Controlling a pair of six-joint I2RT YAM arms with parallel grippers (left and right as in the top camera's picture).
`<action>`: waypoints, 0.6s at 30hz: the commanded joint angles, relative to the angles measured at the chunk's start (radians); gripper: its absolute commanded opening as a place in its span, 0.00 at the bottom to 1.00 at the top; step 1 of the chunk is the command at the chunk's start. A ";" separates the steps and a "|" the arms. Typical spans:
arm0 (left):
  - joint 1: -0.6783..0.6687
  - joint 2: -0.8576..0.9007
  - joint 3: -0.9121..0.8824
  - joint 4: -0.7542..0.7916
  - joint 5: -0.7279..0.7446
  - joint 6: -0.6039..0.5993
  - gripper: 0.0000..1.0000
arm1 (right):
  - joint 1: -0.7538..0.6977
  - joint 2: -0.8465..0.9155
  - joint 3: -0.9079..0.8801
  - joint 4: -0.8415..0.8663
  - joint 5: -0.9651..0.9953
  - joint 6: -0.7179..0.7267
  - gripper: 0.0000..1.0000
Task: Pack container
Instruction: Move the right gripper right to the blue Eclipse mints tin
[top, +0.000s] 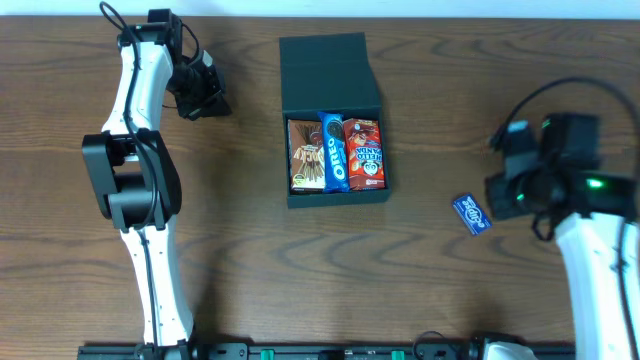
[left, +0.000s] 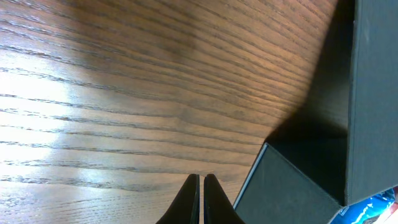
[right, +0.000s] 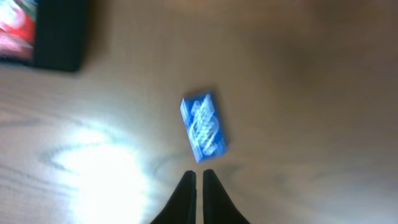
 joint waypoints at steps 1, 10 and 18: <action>-0.008 0.016 -0.001 0.000 -0.011 0.013 0.06 | 0.008 0.027 -0.063 0.050 0.006 0.131 0.15; -0.010 0.016 -0.001 0.000 -0.011 0.016 0.06 | 0.008 0.127 -0.079 0.101 0.028 0.177 0.56; -0.010 0.016 -0.001 0.000 -0.010 0.016 0.06 | 0.008 0.231 -0.079 0.114 0.028 0.799 0.99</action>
